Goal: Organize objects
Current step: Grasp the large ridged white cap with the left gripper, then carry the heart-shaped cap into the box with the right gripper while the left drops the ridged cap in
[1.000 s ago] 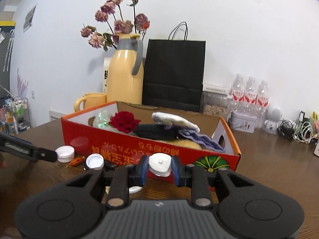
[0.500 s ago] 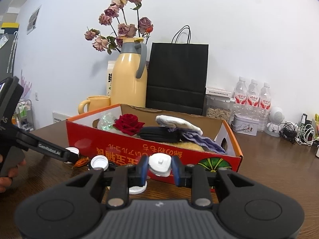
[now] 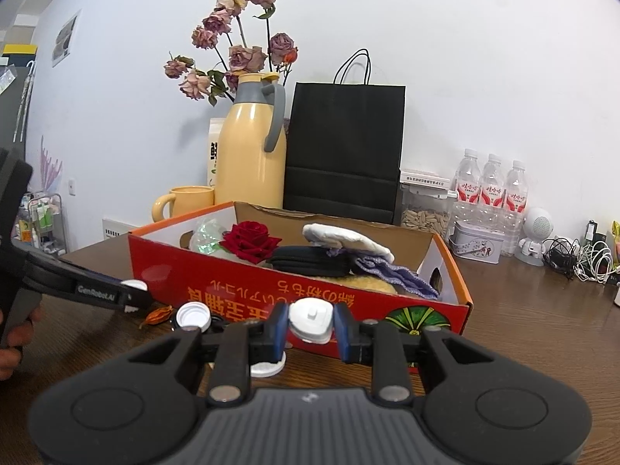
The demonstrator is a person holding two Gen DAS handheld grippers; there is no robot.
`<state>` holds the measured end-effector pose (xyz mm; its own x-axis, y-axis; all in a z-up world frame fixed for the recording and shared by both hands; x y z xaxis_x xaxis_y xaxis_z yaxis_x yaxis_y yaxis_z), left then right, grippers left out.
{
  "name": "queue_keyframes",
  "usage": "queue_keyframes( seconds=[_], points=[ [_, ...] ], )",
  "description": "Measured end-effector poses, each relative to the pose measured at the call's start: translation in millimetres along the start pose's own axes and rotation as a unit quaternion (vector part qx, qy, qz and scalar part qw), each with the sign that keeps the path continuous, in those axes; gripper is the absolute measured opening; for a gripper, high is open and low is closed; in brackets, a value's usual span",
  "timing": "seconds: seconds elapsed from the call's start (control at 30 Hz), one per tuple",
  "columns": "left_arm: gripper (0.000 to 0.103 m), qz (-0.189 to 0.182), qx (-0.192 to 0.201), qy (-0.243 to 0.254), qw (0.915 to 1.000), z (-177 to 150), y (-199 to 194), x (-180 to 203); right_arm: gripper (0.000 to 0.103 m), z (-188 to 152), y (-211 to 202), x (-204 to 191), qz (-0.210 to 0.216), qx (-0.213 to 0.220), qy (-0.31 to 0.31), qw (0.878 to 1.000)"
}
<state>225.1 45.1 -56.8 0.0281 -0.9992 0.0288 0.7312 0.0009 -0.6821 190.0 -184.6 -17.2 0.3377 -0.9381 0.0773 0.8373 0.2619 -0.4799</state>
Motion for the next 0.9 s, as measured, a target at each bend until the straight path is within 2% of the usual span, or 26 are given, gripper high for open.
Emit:
queue_keyframes(
  seconds=[0.3,0.43,0.7,0.9],
  points=[
    [0.041,-0.021,0.036,-0.006,0.9991,2,-27,1,0.024,-1,-3,0,0.002,0.005,0.002,1.0],
    [0.041,-0.032,0.052,0.004,0.9982,11,-42,6,0.024,5,-12,3,0.004,0.021,0.013,1.0],
    [0.041,-0.042,0.084,0.026,0.9952,44,-52,29,0.024,40,-24,16,-0.001,0.056,0.009,0.998],
    [0.041,-0.054,0.103,0.012,0.9932,76,-40,45,0.024,75,-6,24,-0.001,0.063,0.013,0.998]
  ],
)
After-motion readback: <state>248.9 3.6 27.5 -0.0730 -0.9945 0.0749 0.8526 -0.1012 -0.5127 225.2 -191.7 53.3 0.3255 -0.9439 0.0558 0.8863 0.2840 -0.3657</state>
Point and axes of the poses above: each gripper's, at about its wrist camera, not at the fingertips, and y roughly the way its jaws point, x to its right, z to its top, the point moved 2 cm from there along y, roughly the way its jaws point, and after that the axes turned 10 degrees about -x, right-handed, at the moved point
